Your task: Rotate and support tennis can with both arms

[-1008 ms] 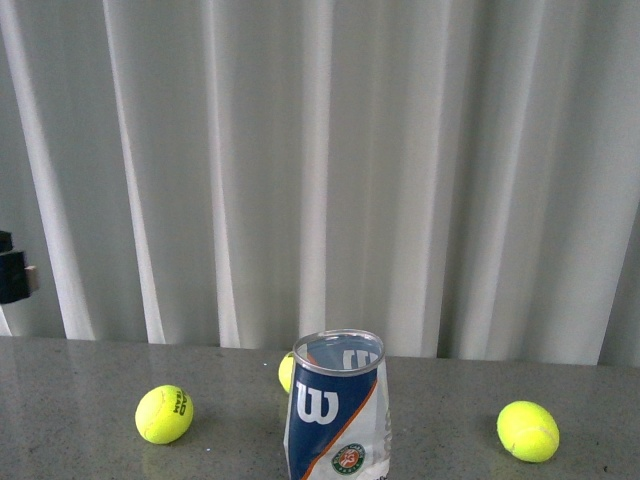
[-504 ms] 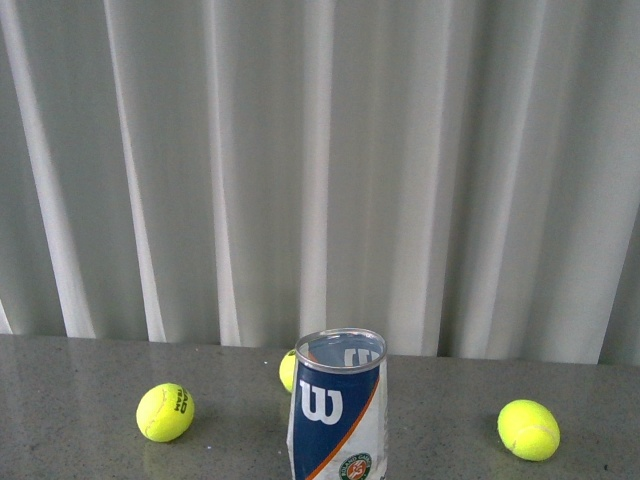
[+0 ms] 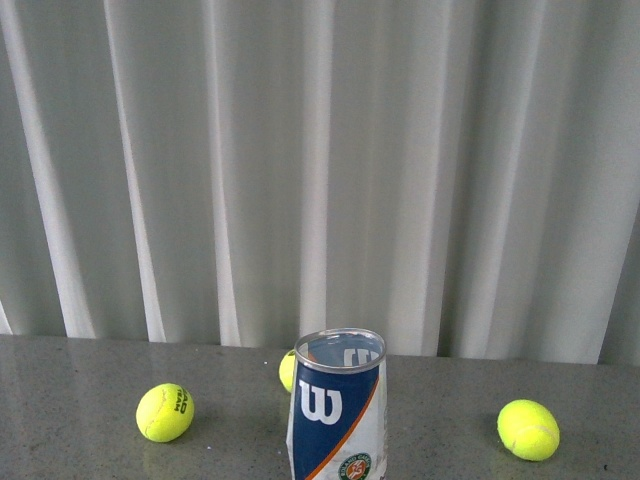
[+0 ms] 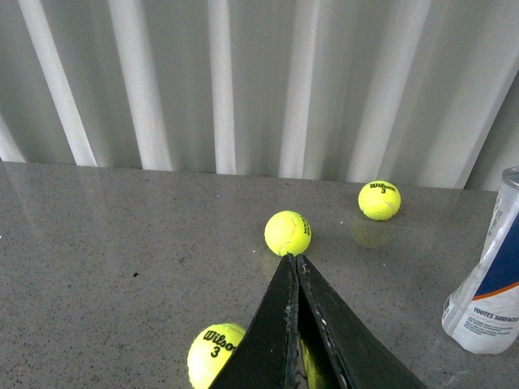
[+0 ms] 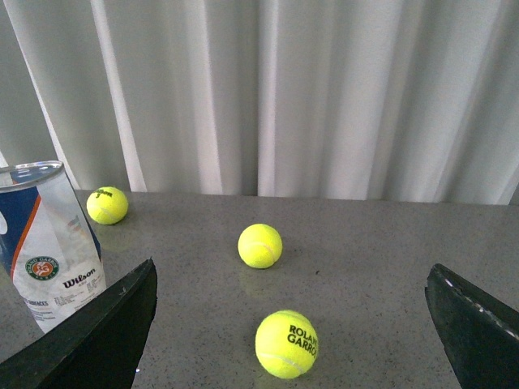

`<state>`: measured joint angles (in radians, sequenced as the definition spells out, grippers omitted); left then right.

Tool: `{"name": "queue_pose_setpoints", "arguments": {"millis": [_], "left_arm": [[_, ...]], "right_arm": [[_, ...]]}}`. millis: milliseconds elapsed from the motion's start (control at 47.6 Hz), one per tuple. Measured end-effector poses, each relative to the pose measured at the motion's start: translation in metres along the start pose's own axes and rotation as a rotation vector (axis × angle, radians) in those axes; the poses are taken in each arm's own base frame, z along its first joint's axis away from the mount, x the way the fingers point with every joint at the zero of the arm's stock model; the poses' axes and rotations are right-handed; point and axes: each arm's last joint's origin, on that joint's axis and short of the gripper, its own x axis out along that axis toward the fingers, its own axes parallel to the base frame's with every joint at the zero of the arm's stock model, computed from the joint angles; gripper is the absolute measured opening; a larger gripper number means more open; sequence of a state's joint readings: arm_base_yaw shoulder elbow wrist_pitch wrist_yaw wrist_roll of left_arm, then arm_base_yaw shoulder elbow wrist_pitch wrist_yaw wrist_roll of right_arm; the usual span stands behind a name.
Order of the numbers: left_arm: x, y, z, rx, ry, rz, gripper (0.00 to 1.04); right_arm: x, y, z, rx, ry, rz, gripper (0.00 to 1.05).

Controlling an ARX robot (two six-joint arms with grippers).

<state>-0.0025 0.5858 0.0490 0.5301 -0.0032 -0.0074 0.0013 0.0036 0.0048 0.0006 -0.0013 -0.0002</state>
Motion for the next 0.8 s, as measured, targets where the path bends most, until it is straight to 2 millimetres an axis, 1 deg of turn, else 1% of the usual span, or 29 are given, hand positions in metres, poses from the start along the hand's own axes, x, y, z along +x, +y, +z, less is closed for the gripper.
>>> {"name": "queue_pose_setpoints", "arguments": {"millis": [84,378,798], "left_arm": [[-0.003,0.0,-0.004,0.0,-0.011,0.0,0.04],[-0.016,0.0,0.0,0.002,-0.033,-0.001,0.04],[-0.026,0.0,0.0,0.002,-0.037,-0.002,0.04]], "right_arm": [[0.0,0.0,0.0,0.0,0.0,0.0,0.98],[0.0,0.0,0.0,0.0,0.0,0.001,0.98],[0.0,0.0,0.0,0.0,0.0,0.0,0.98]]}}
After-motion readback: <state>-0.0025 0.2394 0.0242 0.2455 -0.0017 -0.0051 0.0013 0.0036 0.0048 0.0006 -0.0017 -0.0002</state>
